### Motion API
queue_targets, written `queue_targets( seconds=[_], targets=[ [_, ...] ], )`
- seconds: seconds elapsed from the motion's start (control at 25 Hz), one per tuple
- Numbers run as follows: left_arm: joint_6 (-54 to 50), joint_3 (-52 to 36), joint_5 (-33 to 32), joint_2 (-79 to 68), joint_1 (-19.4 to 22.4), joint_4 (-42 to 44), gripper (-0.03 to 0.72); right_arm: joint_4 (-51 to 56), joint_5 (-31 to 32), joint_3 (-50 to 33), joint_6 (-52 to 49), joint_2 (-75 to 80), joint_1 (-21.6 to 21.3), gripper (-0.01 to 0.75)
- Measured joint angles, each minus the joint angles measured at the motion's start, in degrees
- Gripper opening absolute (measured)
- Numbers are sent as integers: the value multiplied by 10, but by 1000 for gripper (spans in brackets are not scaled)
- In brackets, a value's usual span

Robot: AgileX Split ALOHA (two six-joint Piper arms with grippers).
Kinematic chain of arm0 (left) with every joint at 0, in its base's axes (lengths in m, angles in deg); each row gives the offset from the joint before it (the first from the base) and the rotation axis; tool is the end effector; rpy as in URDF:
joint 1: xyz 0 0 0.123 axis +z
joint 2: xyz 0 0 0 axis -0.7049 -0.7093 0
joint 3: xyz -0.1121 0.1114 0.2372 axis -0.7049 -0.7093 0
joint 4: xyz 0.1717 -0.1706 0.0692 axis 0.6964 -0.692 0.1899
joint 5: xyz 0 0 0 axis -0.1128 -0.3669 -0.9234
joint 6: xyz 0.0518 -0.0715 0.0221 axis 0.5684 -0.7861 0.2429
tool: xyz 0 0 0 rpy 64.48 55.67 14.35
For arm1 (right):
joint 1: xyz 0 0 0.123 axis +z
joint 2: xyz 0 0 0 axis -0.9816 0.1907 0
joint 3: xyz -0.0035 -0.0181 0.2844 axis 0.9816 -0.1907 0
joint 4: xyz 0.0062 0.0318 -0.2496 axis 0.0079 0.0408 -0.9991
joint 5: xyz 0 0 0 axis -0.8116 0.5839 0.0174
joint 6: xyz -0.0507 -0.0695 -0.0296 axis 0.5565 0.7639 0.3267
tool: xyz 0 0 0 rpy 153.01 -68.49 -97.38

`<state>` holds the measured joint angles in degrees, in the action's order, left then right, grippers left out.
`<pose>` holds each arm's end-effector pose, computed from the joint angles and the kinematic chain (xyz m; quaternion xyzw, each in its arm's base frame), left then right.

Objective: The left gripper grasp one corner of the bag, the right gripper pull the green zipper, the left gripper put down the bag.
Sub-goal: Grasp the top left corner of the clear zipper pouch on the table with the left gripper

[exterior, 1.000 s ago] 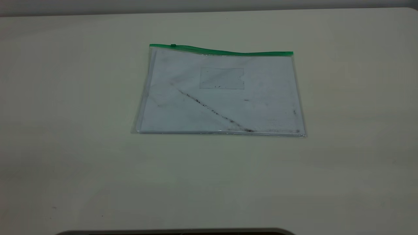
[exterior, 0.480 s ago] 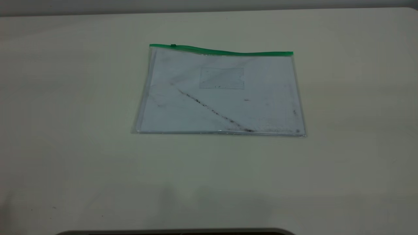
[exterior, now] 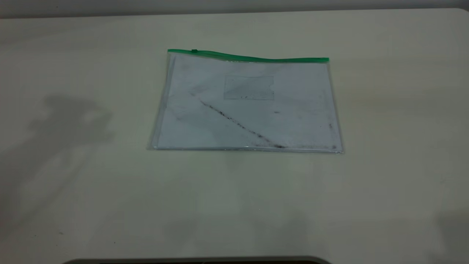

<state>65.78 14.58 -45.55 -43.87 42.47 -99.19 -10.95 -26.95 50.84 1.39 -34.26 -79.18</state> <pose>0.3492 -0.0403 0.2779 0.0760 0.9301 -0.1394 0.3312 0.1362 0.0153 0.2922 -0.0362 0.9293 0.0775 0.3592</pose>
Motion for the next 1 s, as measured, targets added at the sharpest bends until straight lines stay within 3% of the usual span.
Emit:
queue_targets(
  seconds=[0.28,0.48,0.72,1.0],
  targets=[
    [170,157,-32,-281,1,-151,550,105,-66,0,118,96,0,549],
    [198,260,-54,-423,4,-185,550,120,-99,0,154,179,0,549],
    [227,293,-41,-491,5,-196,550,130,-160,1,173,271,0,549],
    [287,296,-1,-519,5,-284,550,195,-183,39,254,375,0,549]
  ],
)
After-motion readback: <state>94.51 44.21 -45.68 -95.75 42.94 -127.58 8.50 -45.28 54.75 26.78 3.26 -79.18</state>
